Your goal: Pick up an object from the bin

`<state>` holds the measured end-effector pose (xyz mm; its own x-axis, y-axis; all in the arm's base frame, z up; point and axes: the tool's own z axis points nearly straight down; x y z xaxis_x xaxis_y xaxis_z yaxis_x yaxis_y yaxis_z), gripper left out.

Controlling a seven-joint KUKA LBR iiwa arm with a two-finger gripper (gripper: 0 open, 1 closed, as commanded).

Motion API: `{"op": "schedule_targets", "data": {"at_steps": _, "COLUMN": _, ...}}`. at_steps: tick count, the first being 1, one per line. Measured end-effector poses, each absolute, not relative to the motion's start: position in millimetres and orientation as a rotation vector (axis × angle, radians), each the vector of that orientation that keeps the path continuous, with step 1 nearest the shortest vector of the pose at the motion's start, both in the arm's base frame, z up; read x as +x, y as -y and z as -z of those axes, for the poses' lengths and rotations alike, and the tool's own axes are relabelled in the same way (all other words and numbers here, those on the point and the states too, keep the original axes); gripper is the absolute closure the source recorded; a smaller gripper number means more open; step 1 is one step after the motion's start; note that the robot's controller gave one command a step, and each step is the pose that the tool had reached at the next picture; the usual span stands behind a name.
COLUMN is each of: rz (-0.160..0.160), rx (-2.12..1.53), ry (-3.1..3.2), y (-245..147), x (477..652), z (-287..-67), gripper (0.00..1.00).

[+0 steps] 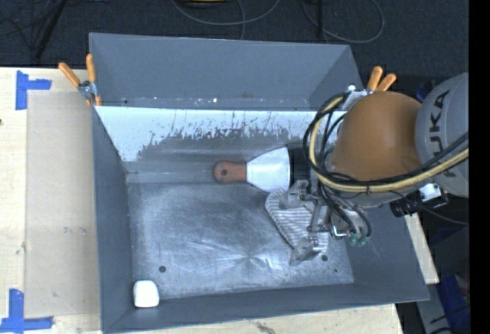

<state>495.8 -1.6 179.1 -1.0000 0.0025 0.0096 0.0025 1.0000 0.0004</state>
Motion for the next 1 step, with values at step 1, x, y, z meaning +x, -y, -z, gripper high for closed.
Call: {"op": "schedule_targets", "data": {"at_steps": 1, "rz": 0.001, "rx": -0.004, "ry": 3.139, "y": 1.6, "x": 497.5, "z": -182.6, "gripper": 0.0}}
